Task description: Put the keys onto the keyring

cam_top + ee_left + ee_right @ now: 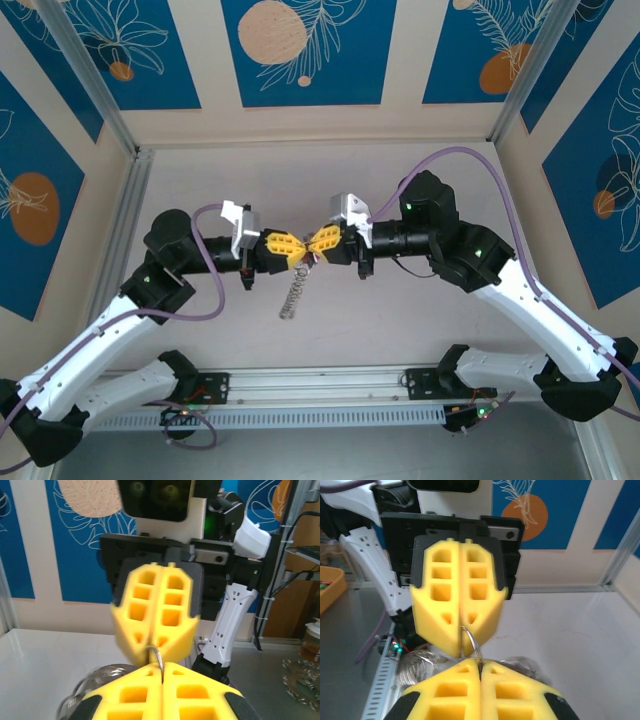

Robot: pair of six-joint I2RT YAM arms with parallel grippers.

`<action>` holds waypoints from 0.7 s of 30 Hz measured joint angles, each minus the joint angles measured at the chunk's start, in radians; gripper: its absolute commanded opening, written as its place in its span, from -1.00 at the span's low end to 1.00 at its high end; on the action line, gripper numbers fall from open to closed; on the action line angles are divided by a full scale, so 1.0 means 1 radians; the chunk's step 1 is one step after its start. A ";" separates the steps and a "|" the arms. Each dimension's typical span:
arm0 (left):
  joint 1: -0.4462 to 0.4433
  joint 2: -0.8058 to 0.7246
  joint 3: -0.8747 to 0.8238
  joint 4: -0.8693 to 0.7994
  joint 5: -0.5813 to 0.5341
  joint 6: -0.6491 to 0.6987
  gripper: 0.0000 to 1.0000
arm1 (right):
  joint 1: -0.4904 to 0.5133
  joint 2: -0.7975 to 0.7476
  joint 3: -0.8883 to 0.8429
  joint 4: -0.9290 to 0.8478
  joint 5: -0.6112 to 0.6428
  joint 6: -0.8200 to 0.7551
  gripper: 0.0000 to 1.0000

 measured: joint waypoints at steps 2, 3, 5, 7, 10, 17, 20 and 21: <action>0.002 0.000 0.010 -0.035 -0.011 0.022 -1.00 | 0.006 0.001 0.010 -0.019 0.014 -0.009 -1.00; 0.002 0.001 0.029 -0.082 -0.023 0.046 -0.97 | 0.011 0.007 0.020 -0.039 0.027 -0.020 -1.00; 0.002 0.004 0.082 -0.195 -0.048 0.103 -0.80 | 0.021 0.024 0.048 -0.069 0.052 -0.045 -1.00; 0.001 0.017 0.164 -0.332 -0.079 0.178 -0.65 | 0.033 0.047 0.083 -0.101 0.083 -0.077 -1.00; 0.001 0.042 0.275 -0.467 -0.119 0.264 -0.56 | 0.039 0.074 0.118 -0.153 0.128 -0.119 -1.00; -0.001 0.092 0.348 -0.618 -0.179 0.372 -0.41 | 0.045 0.095 0.120 -0.189 0.171 -0.158 -1.00; -0.001 0.120 0.354 -0.661 -0.189 0.396 -0.40 | 0.048 0.095 0.122 -0.188 0.184 -0.167 -1.00; -0.001 0.128 0.355 -0.674 -0.192 0.403 -0.39 | 0.050 0.097 0.123 -0.190 0.188 -0.169 -1.00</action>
